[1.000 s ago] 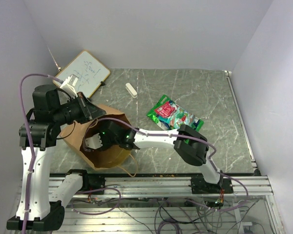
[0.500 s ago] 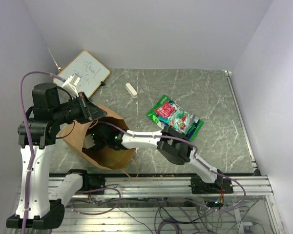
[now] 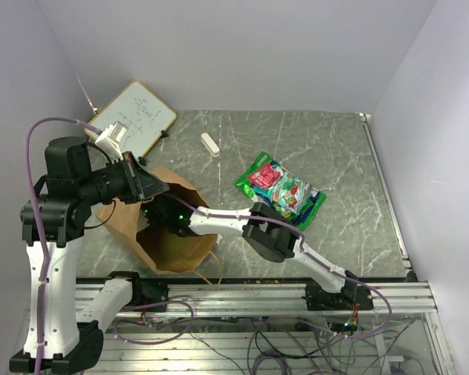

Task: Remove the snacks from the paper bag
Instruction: Take out the snack from the paper bag.

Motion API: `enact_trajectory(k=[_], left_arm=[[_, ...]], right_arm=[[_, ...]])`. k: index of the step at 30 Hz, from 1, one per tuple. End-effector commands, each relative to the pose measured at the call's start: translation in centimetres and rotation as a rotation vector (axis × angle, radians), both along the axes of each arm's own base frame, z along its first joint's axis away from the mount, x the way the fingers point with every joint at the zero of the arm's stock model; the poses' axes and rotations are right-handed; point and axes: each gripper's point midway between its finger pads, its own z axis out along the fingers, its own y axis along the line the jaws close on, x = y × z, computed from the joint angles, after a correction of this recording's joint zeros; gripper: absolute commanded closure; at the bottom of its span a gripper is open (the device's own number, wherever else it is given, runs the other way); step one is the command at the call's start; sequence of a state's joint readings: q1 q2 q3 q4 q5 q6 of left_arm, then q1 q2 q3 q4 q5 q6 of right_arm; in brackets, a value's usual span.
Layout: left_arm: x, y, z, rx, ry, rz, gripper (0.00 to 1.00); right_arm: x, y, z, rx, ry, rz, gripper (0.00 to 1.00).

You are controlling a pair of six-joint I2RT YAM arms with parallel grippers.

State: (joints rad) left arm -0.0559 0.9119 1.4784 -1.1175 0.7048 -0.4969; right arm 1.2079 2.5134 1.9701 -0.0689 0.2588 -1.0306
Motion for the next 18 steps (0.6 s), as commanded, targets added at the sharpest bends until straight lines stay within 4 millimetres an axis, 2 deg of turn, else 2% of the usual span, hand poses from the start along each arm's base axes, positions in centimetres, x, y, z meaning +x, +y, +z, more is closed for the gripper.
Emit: enact_trajectory(k=[1,4,7,13,18], left_arm=[[-1.2,0.2,1.0,0.002,-0.04,0.008,0.93],[-1.4,0.3,1.1,0.003,-0.041,0.02,0.93],[-1.6,0.3,1.1,0.0,-0.039,0.025,0.93],[-1.8,0.7,0.9,0.009,-0.033,0.052,0.93],[-1.7,1.4,0.2,0.03,-0.019,0.109,0.93]], right_arm=[[2.0,0.1,0.0,0.0,-0.058,-0.015,0.56],[1.8,0.4,0.2,0.002,-0.052,0.004,0.7],[1.7,0.6,0.5,0.007,-0.048,0.01,0.87],[1.3,0.9,2.0,0.029,-0.03,0.022,1.0],[-0.4,0.7,5.3,0.119,0.012,0.045,1.0]])
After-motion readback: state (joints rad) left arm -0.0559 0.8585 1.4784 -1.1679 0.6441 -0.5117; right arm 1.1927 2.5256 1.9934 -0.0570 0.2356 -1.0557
